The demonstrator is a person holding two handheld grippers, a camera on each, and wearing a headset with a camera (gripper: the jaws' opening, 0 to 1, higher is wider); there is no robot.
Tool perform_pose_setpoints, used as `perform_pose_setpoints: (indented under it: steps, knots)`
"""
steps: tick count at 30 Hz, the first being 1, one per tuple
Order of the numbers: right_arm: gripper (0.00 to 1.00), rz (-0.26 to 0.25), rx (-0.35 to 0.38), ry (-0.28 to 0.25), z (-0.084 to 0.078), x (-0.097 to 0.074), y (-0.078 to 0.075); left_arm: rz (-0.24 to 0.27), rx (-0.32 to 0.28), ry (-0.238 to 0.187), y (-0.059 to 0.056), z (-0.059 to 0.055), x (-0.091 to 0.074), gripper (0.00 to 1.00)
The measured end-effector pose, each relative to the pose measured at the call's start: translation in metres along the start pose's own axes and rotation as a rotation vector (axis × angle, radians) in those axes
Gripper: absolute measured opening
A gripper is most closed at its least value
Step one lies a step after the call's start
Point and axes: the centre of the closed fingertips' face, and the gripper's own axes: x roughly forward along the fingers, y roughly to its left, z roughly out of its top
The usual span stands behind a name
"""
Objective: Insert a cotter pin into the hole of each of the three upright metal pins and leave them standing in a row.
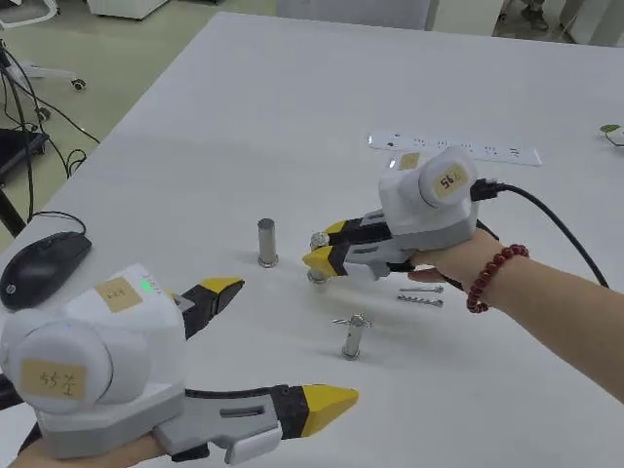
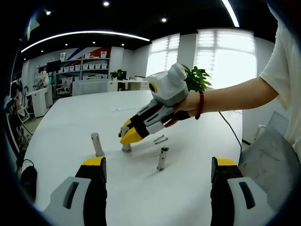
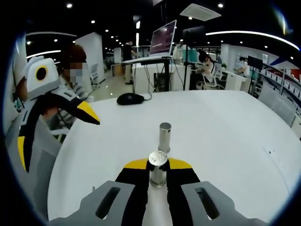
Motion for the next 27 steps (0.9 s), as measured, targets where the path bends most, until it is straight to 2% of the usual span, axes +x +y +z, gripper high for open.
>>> perform_pose_setpoints:
  steps: [8,22,27]
  knots:
    - [0.14,0.017,-0.007,0.009,-0.011,-0.018,0.009,-0.006,0.010,-0.005,-0.005,0.004,0.000,0.91]
    - [0.14,-0.011,0.011,0.025,-0.032,-0.053,0.015,-0.016,0.012,-0.017,-0.012,0.012,0.001,0.90]
    - [0.14,-0.026,0.020,0.031,-0.039,-0.063,0.016,-0.022,0.017,-0.023,-0.018,0.015,0.002,0.90]
